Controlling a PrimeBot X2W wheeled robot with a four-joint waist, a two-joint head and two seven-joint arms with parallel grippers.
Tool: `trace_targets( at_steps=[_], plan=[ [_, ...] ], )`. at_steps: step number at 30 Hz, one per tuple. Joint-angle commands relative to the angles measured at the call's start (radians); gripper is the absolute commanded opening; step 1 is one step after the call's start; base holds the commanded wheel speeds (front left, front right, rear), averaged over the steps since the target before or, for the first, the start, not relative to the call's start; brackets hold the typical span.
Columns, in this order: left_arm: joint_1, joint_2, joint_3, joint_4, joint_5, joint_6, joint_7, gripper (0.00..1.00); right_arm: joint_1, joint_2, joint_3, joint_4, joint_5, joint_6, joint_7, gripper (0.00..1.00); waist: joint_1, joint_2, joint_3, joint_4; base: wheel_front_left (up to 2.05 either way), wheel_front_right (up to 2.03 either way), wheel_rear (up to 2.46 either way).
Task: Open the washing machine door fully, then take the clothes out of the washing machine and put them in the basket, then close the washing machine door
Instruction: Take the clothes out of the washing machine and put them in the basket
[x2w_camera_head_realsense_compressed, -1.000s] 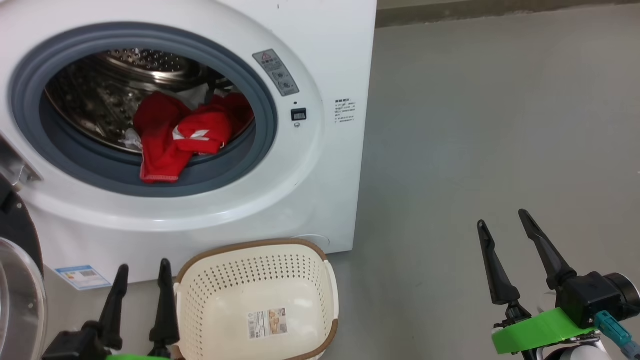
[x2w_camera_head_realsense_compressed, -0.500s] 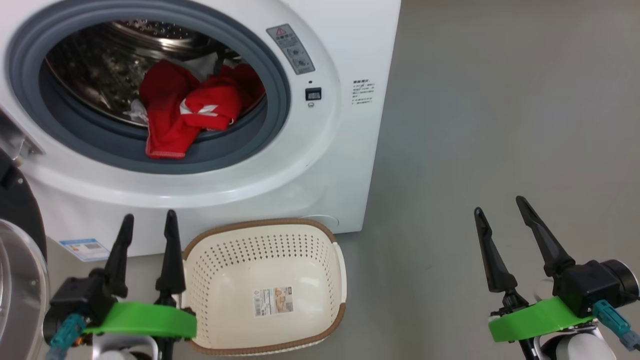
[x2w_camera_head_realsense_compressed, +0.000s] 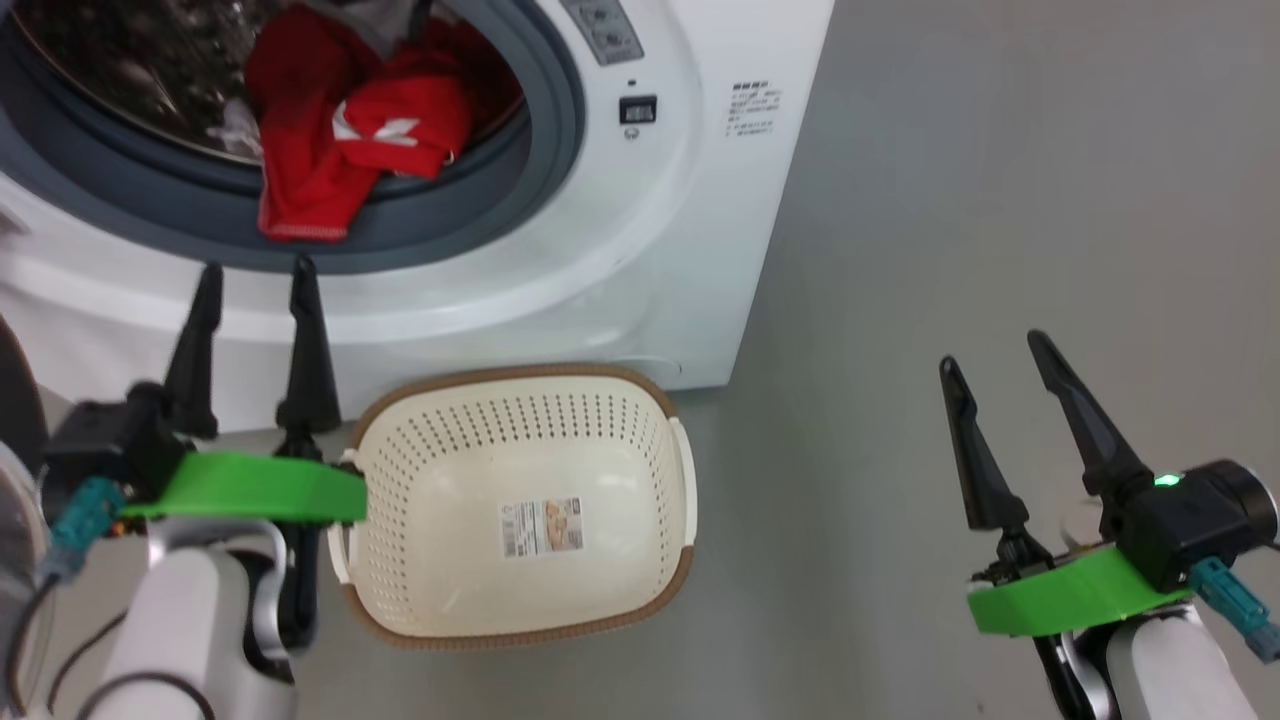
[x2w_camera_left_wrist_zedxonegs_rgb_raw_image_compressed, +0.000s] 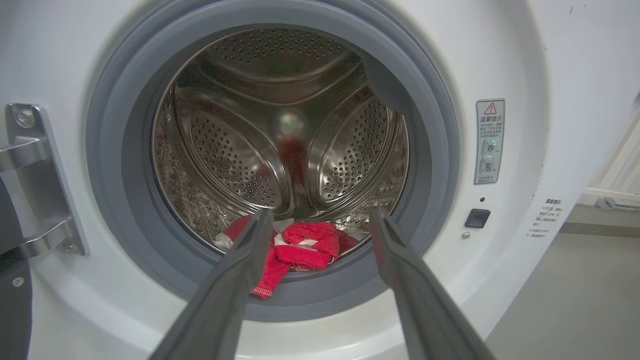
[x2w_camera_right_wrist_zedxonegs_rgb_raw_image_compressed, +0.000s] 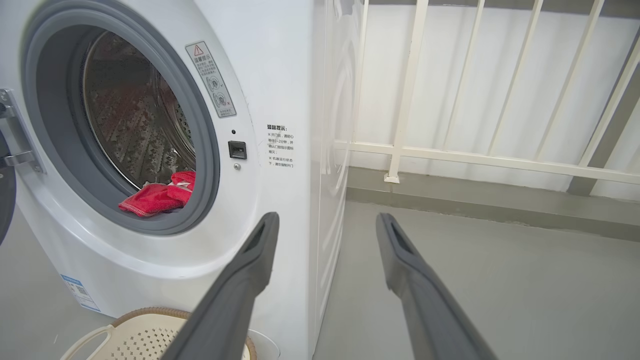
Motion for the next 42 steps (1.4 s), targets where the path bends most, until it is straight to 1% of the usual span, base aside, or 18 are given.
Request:
trace_targets(
  at_steps=[1,9,15,20,25,27,28,34,42],
  plan=[
    [-0.039,0.023,0.038,-0.015,-0.003,-0.007,-0.011,1.0,-0.034,-0.005,0.027,-0.03,-0.008,0.005,-0.006,1.0,0.0,-0.0001,0.059,0.002,0.0,0.0,0.0],
    [-0.188,0.02,0.056,0.064,0.014,-0.015,-0.012,1.0,-0.096,-0.005,0.039,-0.033,-0.022,0.005,-0.006,1.0,0.0,-0.0001,0.162,0.003,0.0,0.0,0.0],
    [-0.284,0.017,0.079,0.132,0.016,-0.033,-0.012,1.0,-0.127,-0.005,0.053,-0.026,-0.028,0.005,-0.006,1.0,0.0,-0.0001,0.207,-0.003,0.0,0.0,0.0],
    [-0.356,0.03,0.09,0.195,0.035,-0.036,-0.012,1.0,-0.147,-0.005,0.061,-0.029,-0.026,0.005,-0.006,1.0,0.0,-0.0001,0.243,-0.015,0.0,0.0,0.0],
    [-0.433,0.057,0.091,0.277,0.056,-0.025,-0.009,1.0,-0.163,-0.005,0.068,-0.028,-0.025,0.005,-0.006,1.0,0.0,-0.0001,0.276,-0.033,0.0,0.0,0.0],
    [-0.469,0.068,0.091,0.319,0.055,-0.023,0.01,1.0,-0.166,-0.005,0.071,-0.026,-0.025,0.005,-0.006,1.0,0.0,-0.0001,0.287,-0.041,0.0,0.0,0.0],
    [-0.469,0.068,0.091,0.319,0.055,-0.023,0.01,1.0,-0.166,-0.005,0.071,-0.026,-0.025,0.005,-0.006,1.0,0.0,-0.0001,0.287,-0.041,0.0,0.0,0.0],
    [-0.585,0.115,0.083,0.426,0.064,-0.019,0.064,1.0,-0.174,-0.005,0.076,-0.024,-0.012,0.005,-0.006,1.0,0.0,-0.0001,0.32,-0.066,0.0,0.0,0.0],
    [-0.711,0.169,0.018,0.564,0.124,-0.015,0.164,1.0,-0.196,-0.005,0.089,-0.027,0.005,0.005,-0.006,1.0,0.0,-0.0001,0.36,-0.097,0.0,0.0,0.0]
  ],
)
